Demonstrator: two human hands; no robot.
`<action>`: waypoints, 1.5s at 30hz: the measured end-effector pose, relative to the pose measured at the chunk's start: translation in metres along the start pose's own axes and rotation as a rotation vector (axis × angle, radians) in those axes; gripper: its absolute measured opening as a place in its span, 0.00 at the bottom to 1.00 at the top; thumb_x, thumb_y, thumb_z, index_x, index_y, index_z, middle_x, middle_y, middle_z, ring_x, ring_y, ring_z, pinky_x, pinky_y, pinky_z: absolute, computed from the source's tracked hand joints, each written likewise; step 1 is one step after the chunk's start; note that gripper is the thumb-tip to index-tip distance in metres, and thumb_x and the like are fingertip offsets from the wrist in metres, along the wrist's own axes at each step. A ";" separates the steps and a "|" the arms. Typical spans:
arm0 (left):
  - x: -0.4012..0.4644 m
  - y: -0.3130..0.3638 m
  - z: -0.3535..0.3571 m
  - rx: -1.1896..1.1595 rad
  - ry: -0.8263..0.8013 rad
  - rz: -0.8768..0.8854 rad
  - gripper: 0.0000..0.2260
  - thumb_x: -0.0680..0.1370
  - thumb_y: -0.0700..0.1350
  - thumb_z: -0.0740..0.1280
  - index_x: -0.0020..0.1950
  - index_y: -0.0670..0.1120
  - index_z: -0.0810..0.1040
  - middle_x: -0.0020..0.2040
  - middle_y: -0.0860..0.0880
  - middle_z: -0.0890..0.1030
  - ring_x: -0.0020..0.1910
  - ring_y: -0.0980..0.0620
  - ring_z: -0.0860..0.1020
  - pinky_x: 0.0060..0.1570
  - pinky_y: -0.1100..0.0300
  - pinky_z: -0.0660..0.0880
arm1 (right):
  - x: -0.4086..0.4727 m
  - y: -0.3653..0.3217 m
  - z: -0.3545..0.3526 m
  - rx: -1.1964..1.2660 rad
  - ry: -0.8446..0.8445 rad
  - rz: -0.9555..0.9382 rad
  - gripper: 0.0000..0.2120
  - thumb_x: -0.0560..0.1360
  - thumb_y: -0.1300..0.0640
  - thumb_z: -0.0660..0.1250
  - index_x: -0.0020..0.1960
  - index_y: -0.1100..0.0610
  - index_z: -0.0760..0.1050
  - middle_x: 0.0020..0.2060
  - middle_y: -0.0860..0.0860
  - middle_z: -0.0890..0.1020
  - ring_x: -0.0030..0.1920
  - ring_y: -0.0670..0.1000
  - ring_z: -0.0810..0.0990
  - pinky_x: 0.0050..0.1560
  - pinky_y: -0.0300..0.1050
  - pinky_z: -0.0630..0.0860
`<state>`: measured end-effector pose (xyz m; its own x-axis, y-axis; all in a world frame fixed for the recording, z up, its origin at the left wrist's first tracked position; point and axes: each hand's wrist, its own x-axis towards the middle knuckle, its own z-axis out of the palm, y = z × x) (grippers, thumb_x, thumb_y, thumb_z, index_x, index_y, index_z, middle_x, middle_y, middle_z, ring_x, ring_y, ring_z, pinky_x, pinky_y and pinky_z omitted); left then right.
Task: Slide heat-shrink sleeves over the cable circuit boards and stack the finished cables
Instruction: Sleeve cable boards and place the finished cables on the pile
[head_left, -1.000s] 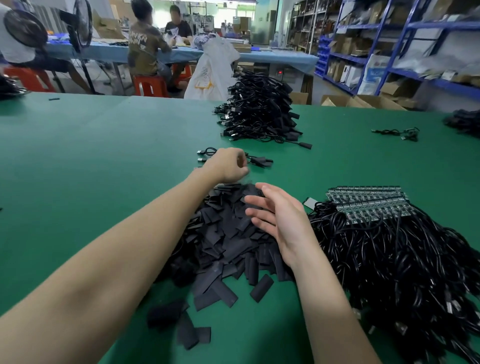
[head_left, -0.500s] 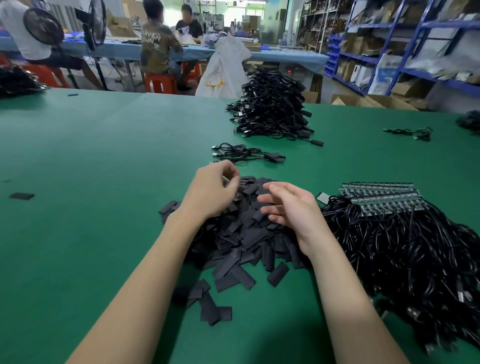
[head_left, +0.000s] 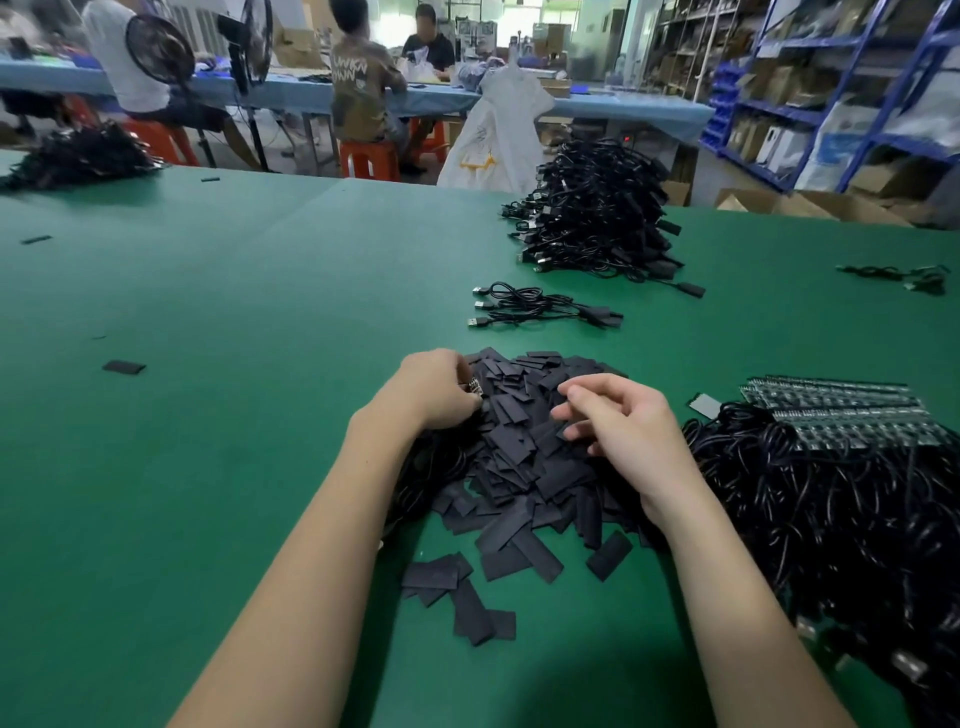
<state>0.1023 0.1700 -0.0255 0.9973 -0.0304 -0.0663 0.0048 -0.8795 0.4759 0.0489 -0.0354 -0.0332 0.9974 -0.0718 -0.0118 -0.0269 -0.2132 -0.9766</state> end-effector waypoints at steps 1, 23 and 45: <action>0.000 0.000 0.000 -0.016 0.006 -0.008 0.12 0.78 0.48 0.69 0.61 0.48 0.81 0.58 0.45 0.82 0.59 0.45 0.78 0.54 0.60 0.71 | 0.000 0.000 0.000 -0.010 0.000 -0.012 0.07 0.81 0.55 0.66 0.49 0.50 0.82 0.39 0.45 0.88 0.35 0.43 0.82 0.34 0.33 0.72; -0.014 0.017 -0.011 -0.338 0.113 0.057 0.05 0.74 0.40 0.69 0.47 0.49 0.79 0.39 0.53 0.85 0.31 0.60 0.76 0.31 0.68 0.72 | -0.001 -0.003 -0.001 0.084 0.002 -0.018 0.05 0.81 0.54 0.68 0.50 0.51 0.82 0.40 0.47 0.88 0.35 0.46 0.82 0.31 0.36 0.74; -0.012 0.023 -0.008 -0.842 -0.031 0.029 0.05 0.78 0.38 0.71 0.47 0.47 0.79 0.40 0.45 0.77 0.31 0.54 0.75 0.34 0.65 0.76 | -0.013 0.011 0.039 -0.821 0.004 -0.443 0.13 0.80 0.44 0.67 0.63 0.41 0.80 0.54 0.41 0.80 0.59 0.48 0.71 0.45 0.45 0.72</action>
<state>0.0910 0.1542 -0.0069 0.9955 -0.0713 -0.0618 0.0438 -0.2305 0.9721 0.0387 0.0015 -0.0519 0.9279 0.1777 0.3278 0.3150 -0.8439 -0.4343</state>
